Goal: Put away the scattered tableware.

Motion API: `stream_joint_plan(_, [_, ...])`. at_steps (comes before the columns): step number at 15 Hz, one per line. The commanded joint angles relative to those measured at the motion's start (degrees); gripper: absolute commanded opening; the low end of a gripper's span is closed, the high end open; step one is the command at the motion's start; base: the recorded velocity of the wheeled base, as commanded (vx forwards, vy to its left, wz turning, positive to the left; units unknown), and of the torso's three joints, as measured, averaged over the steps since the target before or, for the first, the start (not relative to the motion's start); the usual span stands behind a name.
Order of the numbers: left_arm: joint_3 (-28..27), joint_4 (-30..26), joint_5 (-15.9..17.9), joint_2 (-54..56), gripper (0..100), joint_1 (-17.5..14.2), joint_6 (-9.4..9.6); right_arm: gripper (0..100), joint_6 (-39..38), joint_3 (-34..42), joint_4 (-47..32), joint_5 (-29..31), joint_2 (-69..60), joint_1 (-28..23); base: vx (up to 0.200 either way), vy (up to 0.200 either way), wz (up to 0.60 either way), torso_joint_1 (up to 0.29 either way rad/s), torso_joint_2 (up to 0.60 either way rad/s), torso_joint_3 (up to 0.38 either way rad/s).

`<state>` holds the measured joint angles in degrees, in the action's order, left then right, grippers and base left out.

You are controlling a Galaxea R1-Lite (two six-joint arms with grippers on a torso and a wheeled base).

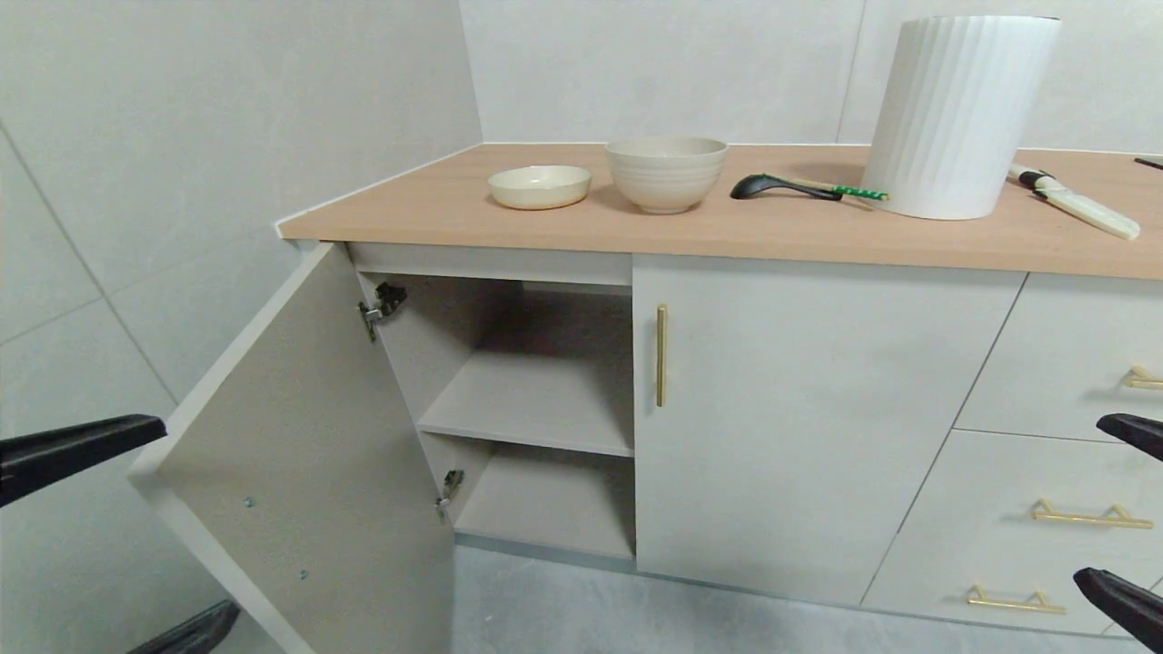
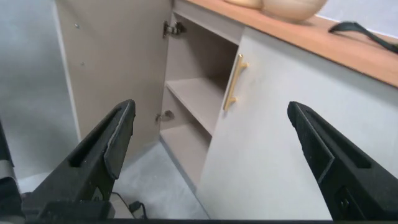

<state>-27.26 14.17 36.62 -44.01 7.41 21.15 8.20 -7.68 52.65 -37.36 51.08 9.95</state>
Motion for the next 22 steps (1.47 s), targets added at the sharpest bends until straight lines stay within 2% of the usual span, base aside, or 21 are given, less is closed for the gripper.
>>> stream_joint_plan(1, [-5.17, -3.44, -14.03, -6.35, 100, 15.79, 0.38, 100, 0.15, 0.65, -0.18, -0.08, -0.54, -0.72, 0.0, 0.0, 0.0, 0.0, 0.0, 0.0])
stream_joint_plan(2, [-6.93, -3.88, -21.68, -9.43, 100, 20.19, -0.76, 100, 0.15, 0.65, -0.27, -0.08, -0.28, -0.72, 0.0, 0.0, 0.0, 0.0, 0.0, 0.0])
stream_joint_plan(4, [-6.84, -4.15, -23.7, -12.42, 100, 20.19, -0.14, 100, 0.15, 1.09, -0.27, -0.08, -0.54, -0.81, 0.0, 0.0, 0.0, 0.0, 0.0, 0.0])
stream_joint_plan(6, [-6.67, -5.99, -28.71, -13.03, 100, 21.68, -0.14, 100, 0.23, 1.7, -0.27, -0.08, -0.37, -0.81, 0.0, 0.0, 0.0, 0.0, 0.0, 0.0])
stream_joint_plan(7, [-6.93, -8.19, -32.75, -13.91, 100, 23.7, -0.23, 100, 0.23, 2.06, -0.27, -0.17, 0.07, -0.72, 0.0, 0.0, 0.0, 0.0, 0.0, 0.0])
stream_joint_plan(9, [-7.02, -8.72, -37.24, -15.85, 100, 23.97, -0.23, 100, 0.23, 2.23, -0.27, -0.17, 0.6, -0.81, 0.0, 0.0, 0.0, 0.0, 0.0, 0.0])
stream_joint_plan(11, [-7.02, -8.72, -46.9, -17.08, 100, 26.25, -0.23, 100, 0.23, 2.85, -0.27, -0.25, 0.6, -0.81, 0.0, 0.0, 0.0, 0.0, 0.0, 0.0])
stream_joint_plan(12, [-6.93, -8.72, -49.63, -16.9, 100, 26.87, -0.23, 100, 0.23, 3.37, -0.27, -0.25, 0.51, -0.81, 0.0, 0.0, 0.0, 0.0, 0.0, 0.0])
stream_joint_plan(14, [-6.67, -8.72, -50.42, -15.67, 100, 26.87, -0.32, 100, 0.41, 4.25, -0.27, -0.43, 0.43, -0.72, 0.0, 0.0, 0.0, 0.0, 0.0, 0.0])
stream_joint_plan(16, [-4.65, -9.33, -52.62, -10.84, 100, 26.87, -0.32, 100, 0.5, 4.08, -0.27, -0.52, 0.78, -0.63, 0.0, 0.0, 0.0, 0.0, 0.0, 0.0])
stream_joint_plan(19, [-4.56, -14.08, -55.6, -4.07, 100, 26.87, -0.58, 100, 0.5, 3.99, -0.18, -0.6, 1.13, -0.54, 0.0, 0.0, 0.0, 0.0, 0.0, 0.0])
stream_joint_plan(22, [-5.09, -14.43, -56.4, -1.52, 100, 23.61, -1.64, 100, 0.58, 3.99, -0.18, -0.6, 1.04, -0.54, 0.0, 0.0, 0.0, 0.0, 0.0, 0.0])
